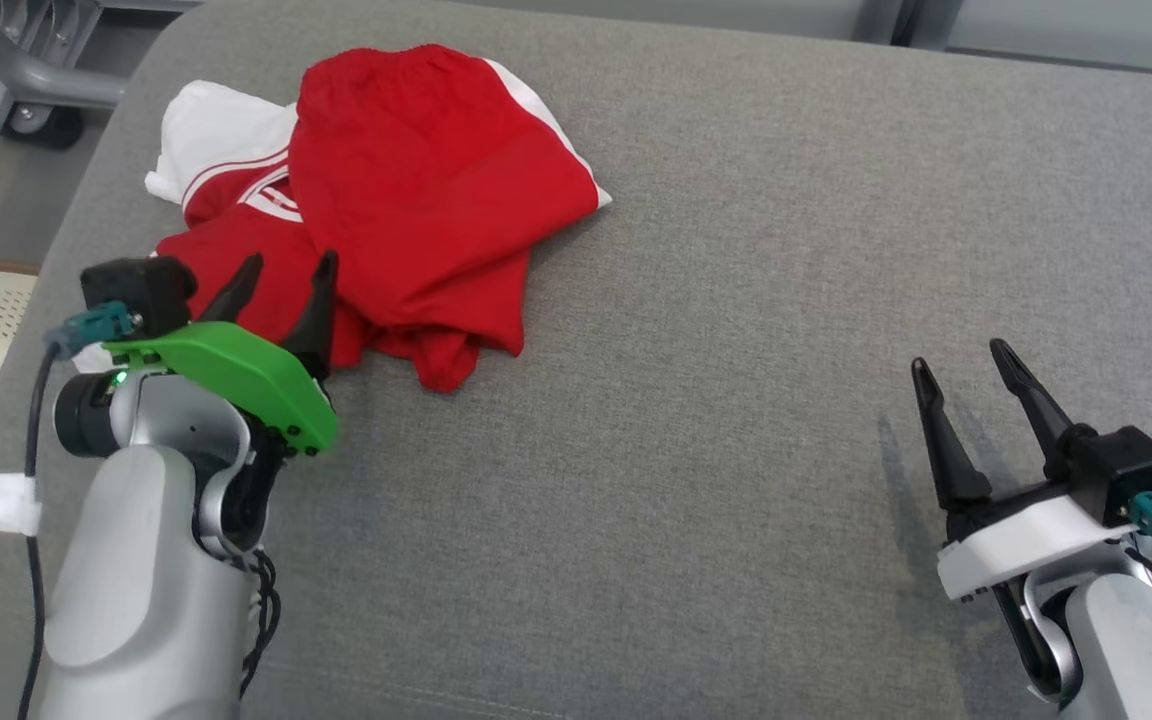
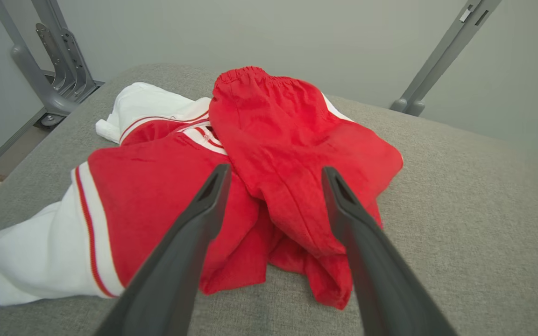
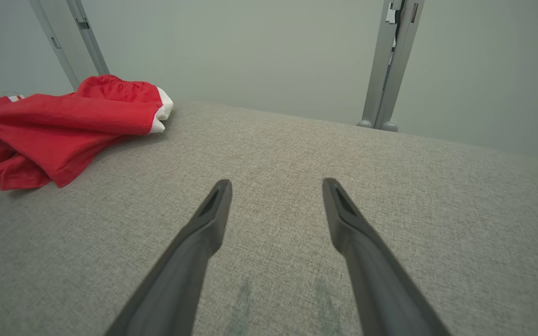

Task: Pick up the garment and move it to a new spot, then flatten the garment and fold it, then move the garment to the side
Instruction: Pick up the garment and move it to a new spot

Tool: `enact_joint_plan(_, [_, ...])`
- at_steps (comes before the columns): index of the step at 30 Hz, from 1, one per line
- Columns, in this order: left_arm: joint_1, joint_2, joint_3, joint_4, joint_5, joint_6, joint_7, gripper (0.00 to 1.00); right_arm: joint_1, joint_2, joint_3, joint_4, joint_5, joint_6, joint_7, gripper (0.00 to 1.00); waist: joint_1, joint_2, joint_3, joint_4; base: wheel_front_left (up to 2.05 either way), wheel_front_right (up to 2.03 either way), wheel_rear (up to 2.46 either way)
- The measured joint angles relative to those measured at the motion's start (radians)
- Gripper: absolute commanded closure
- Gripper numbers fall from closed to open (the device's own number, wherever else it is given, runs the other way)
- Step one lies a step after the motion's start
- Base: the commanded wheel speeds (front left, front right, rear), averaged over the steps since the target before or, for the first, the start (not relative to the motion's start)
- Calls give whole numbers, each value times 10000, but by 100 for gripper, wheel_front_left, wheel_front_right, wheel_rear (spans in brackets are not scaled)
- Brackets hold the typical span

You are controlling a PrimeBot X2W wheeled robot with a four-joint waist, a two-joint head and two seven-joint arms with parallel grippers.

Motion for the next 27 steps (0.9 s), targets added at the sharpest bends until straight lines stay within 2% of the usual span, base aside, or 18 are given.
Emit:
enact_joint_plan(5, [-558,-36,497,401,-173,418,408,0,-582,40,88,-90,-67,6,-2,0,0,0,610,-276,0,0,0])
enact_joint_plan(16, [-905,-69,148,1561,-169,472,606,0,-1007,113,-320,240,-50,4,-27,0,0,0,1210,-1267,0,0,0])
enact_joint_plan(17, [-942,-75,121,1622,-169,468,616,23,-1007,128,-353,274,-50,4,-27,0,0,0,1210,-1309,0,0,0])
enact_joint_plan(18, [-971,-77,81,1695,-161,412,631,72,-1007,134,-368,305,-50,4,-27,0,1,0,1193,-1329,0,0,0])
enact_joint_plan(19, [-988,-75,23,1760,-125,380,639,100,-1007,150,-376,332,-50,6,-27,0,0,0,1164,-1337,0,0,0])
enact_joint_plan(27, [-1393,-82,-575,1787,52,54,579,100,-1002,318,-414,575,-50,6,-27,0,0,0,819,-1274,0,0,0])
